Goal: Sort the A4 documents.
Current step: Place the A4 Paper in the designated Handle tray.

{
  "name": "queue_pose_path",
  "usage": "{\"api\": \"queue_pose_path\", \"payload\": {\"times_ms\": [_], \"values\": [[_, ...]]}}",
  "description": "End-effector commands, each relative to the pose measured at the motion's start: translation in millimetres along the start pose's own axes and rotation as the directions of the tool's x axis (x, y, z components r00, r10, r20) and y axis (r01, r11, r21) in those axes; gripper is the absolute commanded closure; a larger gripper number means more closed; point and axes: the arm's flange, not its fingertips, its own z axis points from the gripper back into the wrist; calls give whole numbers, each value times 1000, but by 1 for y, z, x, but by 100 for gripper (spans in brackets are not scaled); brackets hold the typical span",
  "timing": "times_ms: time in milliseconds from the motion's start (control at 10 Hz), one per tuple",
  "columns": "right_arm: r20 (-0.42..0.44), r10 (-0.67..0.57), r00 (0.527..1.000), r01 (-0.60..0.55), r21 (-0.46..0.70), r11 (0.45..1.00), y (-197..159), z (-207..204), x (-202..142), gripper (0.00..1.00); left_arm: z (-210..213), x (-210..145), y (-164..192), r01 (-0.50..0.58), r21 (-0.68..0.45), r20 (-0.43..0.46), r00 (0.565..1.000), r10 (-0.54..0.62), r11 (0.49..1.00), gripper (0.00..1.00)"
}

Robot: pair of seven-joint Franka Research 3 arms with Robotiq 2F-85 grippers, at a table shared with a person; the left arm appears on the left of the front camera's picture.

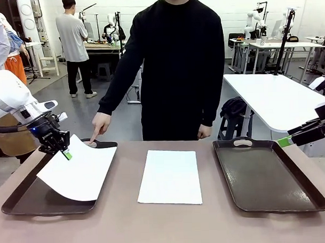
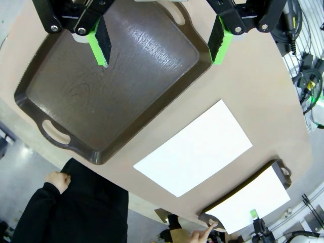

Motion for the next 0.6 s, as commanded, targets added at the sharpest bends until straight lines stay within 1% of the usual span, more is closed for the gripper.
{"api": "queue_pose_path", "payload": {"times_ms": [0, 500], "values": [[17, 8, 1000, -8, 16, 1000, -4, -3, 0, 0, 0, -6, 0, -21, -1, -12, 1000, 21, 1000, 99], [17, 8, 1000, -8, 16, 1000, -4, -3, 0, 0, -4, -9, 9, -44, 30, -10, 999, 44, 999, 99]]}}
